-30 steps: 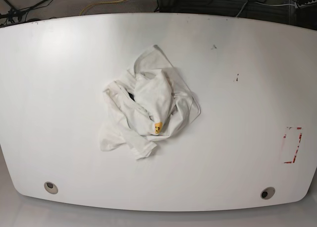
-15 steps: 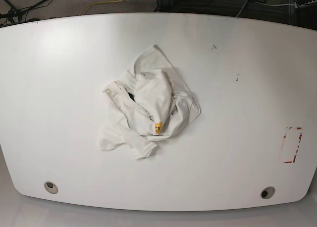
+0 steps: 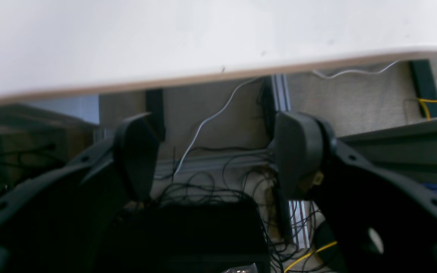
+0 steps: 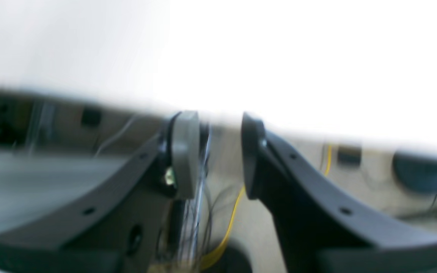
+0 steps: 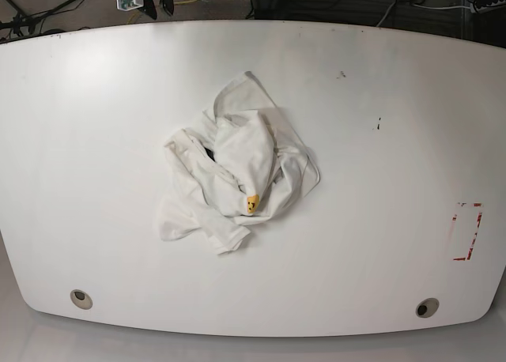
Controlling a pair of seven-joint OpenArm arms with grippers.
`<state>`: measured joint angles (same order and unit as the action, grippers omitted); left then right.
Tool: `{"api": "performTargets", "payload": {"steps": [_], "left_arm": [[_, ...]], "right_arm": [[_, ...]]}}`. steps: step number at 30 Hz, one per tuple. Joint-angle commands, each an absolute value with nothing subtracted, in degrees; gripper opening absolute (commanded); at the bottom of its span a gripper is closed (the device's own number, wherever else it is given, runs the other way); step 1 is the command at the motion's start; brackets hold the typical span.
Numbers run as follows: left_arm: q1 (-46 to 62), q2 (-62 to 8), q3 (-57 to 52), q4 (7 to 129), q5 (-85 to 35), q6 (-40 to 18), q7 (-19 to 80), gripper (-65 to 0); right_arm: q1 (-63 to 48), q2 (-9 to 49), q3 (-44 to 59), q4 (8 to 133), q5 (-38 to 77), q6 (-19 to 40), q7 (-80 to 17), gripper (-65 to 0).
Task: Fold the T-shirt properly
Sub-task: 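Lower the right gripper onto the crumpled shirt and pinch a fold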
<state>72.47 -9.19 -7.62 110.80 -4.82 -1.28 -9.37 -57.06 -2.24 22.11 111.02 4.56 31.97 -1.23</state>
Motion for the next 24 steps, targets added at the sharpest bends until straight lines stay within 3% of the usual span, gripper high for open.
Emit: {"api": "performTargets", "payload": {"steps": [1, 6, 12, 16, 21, 24], "left_arm": [[70.4, -9.3, -6.3, 111.6, -5.1, -1.1, -10.9, -21.0], [67.8, -9.0, -6.0, 111.5, -5.1, -1.0, -10.9, -19.9], [65.9, -6.6, -6.5, 111.5, -4.8, -1.0, -10.9, -9.4], [65.7, -6.6, -6.5, 111.3, -4.5, -1.0, -10.9, -9.4], [64.3, -6.8, -6.5, 110.8, -4.4, -1.0, -10.9, -9.4], [62.2, -6.8, -6.5, 110.4, -4.4, -1.0, -10.9, -9.4]], "right_arm": [[-55.3, -0.6, 22.1, 112.6, 5.2, 32.7, 0.2, -46.9], [-49.3, 1.0, 21.9, 112.6, 5.3, 33.0, -3.1, -46.5], [-38.5, 1.1, 21.9, 112.6, 3.9, 40.0, -12.8, -46.3], [-30.3, 1.1, 21.9, 112.5, 1.6, 40.0, -19.6, -45.5], [-22.2, 1.1, 19.6, 112.2, -1.7, 40.0, -25.7, -30.9], [-20.2, 1.2, 16.7, 112.6, -4.2, 40.0, -26.2, -29.3]]}}
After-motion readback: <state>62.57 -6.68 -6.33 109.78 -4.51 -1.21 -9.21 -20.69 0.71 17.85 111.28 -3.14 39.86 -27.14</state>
